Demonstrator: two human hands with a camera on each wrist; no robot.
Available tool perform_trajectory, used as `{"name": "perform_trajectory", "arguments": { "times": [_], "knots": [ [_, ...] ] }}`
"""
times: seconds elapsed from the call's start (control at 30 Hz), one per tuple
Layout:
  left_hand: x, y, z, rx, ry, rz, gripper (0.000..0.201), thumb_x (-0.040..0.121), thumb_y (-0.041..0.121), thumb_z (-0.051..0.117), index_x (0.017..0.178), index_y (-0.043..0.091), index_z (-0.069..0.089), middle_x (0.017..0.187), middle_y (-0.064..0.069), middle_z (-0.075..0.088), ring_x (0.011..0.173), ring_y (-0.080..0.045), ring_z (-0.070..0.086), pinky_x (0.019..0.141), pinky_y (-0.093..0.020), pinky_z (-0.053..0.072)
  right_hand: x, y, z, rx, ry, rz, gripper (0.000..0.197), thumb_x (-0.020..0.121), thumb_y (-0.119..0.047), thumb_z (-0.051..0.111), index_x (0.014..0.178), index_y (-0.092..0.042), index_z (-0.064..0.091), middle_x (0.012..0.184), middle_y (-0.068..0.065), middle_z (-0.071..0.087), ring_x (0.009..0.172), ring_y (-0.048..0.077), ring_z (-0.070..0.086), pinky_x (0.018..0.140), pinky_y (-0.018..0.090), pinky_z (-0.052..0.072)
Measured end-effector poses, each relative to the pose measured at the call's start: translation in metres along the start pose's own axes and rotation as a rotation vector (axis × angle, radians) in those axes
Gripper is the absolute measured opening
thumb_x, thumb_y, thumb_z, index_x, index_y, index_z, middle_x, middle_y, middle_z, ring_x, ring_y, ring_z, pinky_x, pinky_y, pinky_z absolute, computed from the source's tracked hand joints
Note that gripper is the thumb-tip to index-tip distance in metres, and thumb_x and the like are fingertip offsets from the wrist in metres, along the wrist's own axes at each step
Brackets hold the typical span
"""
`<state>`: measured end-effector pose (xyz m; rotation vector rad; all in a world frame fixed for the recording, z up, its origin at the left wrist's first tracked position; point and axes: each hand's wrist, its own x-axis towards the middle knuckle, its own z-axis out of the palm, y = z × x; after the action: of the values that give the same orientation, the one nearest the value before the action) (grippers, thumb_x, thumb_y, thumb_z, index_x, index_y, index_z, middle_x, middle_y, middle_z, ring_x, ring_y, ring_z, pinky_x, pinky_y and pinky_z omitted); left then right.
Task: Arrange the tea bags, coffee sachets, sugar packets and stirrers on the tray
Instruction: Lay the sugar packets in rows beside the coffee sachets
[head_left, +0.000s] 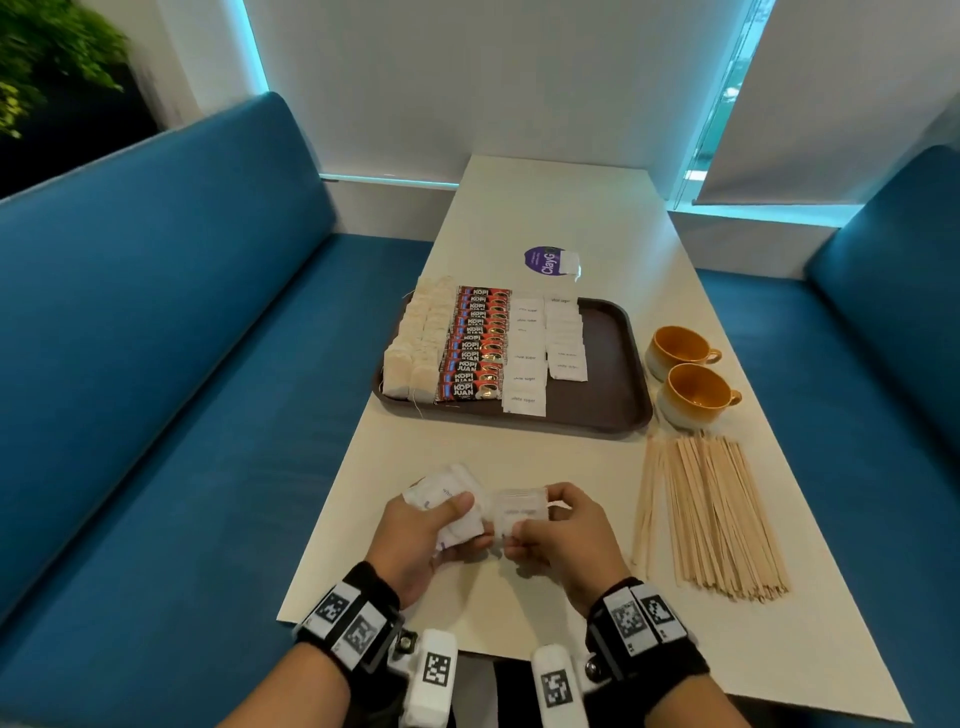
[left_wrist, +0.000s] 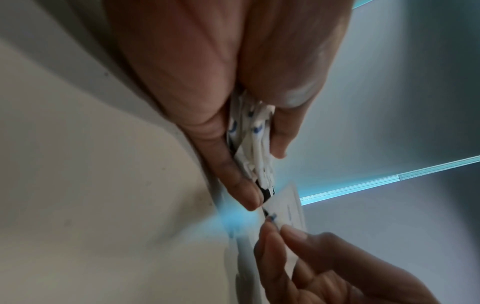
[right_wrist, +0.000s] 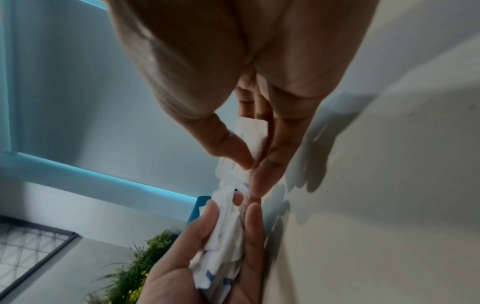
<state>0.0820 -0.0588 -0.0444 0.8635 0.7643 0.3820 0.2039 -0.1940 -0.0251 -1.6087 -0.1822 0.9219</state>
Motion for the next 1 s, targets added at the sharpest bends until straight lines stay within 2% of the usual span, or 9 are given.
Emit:
{"name": "perform_trajectory", "arguments": {
  "times": [0.1,0.23,0.4,0.47,0.57,0.7,0.77,0.83,1.0],
  "knots": [
    [-0.002,0.0,-0.001,0.03,-0.011,0.003,0.035,0.09,-0.003,0.068,0.124,-0.002,0.058,0.101,-0.033,0.072,0.08,-0.046,0.071,0.063,-0.048,0.063,-0.002,0.001,-0.002,0.06,0.014,0.012,0.02,0.088,0.01,0.062,0.105,0.0,0.059,0.083,0.025,0.074,0.062,0.032,0.069,0.061,0.042,0.053],
    [-0.009,-0.001,-0.003,0.124,-0.083,0.031,0.045,0.082,-0.007,0.074,0.123,0.009,0.063,0.096,-0.024,0.075,0.069,-0.038,0.072,0.05,-0.032,0.054,-0.001,0.004,-0.002,0.074,0.02,0.01,0.011,0.093,0.002,0.066,0.104,0.004,0.066,0.088,0.028,0.074,0.068,0.031,0.067,0.064,0.041,0.05],
    [-0.01,-0.004,-0.005,0.152,-0.133,0.108,0.063,0.069,-0.003,0.086,0.126,0.008,0.061,0.107,-0.025,0.074,0.08,-0.036,0.073,0.058,-0.036,0.057,0.0,0.007,-0.001,0.074,-0.02,-0.011,0.017,0.091,0.009,0.066,0.106,0.002,0.07,0.086,0.024,0.075,0.071,0.03,0.07,0.064,0.041,0.054],
    [-0.01,-0.005,-0.006,0.115,-0.133,0.128,0.061,0.069,-0.007,0.086,0.124,0.005,0.061,0.107,-0.029,0.072,0.077,-0.036,0.072,0.054,-0.034,0.056,-0.001,0.005,0.001,0.086,-0.013,-0.045,0.025,0.087,0.01,0.07,0.108,-0.002,0.068,0.089,0.024,0.075,0.071,0.033,0.072,0.064,0.042,0.059],
    [-0.009,-0.006,-0.006,0.094,-0.132,0.142,0.06,0.068,-0.005,0.087,0.122,0.004,0.062,0.106,-0.031,0.071,0.078,-0.038,0.071,0.056,-0.035,0.059,-0.001,0.004,0.004,0.085,0.028,-0.078,0.039,0.083,0.005,0.077,0.111,-0.011,0.056,0.09,0.025,0.074,0.067,0.035,0.073,0.058,0.042,0.057],
    [-0.008,-0.007,-0.007,0.089,-0.084,0.138,0.054,0.072,-0.009,0.082,0.12,0.0,0.061,0.085,-0.025,0.069,0.064,-0.03,0.065,0.047,-0.027,0.05,0.0,0.002,0.006,0.055,0.048,-0.144,0.035,0.086,0.002,0.076,0.1,-0.012,0.047,0.086,0.021,0.072,0.063,0.032,0.072,0.053,0.04,0.052],
    [-0.007,-0.008,-0.007,0.085,-0.069,0.139,0.047,0.078,-0.014,0.076,0.121,-0.001,0.061,0.082,-0.024,0.068,0.063,-0.028,0.062,0.049,-0.027,0.05,0.001,0.001,0.005,0.027,0.032,-0.194,0.027,0.083,0.006,0.077,0.092,-0.005,0.054,0.08,0.017,0.068,0.063,0.03,0.072,0.062,0.046,0.058],
    [-0.005,-0.008,-0.008,0.09,-0.078,0.135,0.043,0.081,-0.012,0.074,0.121,-0.004,0.062,0.083,-0.023,0.068,0.066,-0.028,0.063,0.054,-0.029,0.053,0.003,0.001,0.003,-0.019,0.011,-0.238,0.019,0.079,0.009,0.079,0.088,0.002,0.064,0.079,0.015,0.068,0.064,0.028,0.072,0.071,0.045,0.063],
    [-0.008,-0.004,-0.004,0.108,-0.072,0.115,0.033,0.083,-0.01,0.073,0.115,-0.005,0.067,0.085,-0.022,0.072,0.06,-0.027,0.063,0.05,-0.026,0.053,0.004,0.003,-0.002,-0.07,-0.002,-0.273,0.02,0.074,0.007,0.084,0.088,-0.005,0.076,0.079,0.015,0.074,0.072,0.03,0.074,0.071,0.036,0.063]
  ]
}}
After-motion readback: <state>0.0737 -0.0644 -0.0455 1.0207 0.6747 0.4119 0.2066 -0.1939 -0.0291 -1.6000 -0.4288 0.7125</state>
